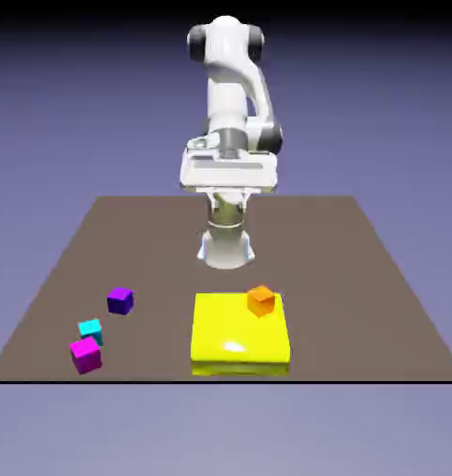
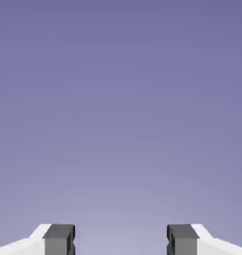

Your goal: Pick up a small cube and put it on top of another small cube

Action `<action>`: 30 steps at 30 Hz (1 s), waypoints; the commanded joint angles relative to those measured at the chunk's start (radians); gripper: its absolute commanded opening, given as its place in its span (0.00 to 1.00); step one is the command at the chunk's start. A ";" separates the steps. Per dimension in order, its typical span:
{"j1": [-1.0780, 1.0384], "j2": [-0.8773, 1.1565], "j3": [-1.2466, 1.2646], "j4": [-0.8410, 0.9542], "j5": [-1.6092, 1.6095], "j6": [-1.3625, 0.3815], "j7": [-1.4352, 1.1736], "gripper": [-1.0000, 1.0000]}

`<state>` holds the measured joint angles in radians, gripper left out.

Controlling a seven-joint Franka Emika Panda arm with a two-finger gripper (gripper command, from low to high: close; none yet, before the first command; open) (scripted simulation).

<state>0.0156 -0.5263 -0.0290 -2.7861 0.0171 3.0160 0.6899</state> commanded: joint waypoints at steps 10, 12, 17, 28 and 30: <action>0.030 0.362 -0.240 0.198 0.142 -0.174 -0.424 0.50; 0.036 0.435 -0.288 0.238 0.170 -0.209 -0.509 0.50; 0.051 0.616 -0.409 0.337 0.242 -0.297 -0.721 0.50; 0.084 1.015 -0.673 0.555 0.398 -0.488 -1.188 0.50; 0.087 1.055 -0.700 0.577 0.414 -0.508 -1.235 0.50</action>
<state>0.1027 0.5288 -0.7287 -2.2090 0.4307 2.5081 -0.5450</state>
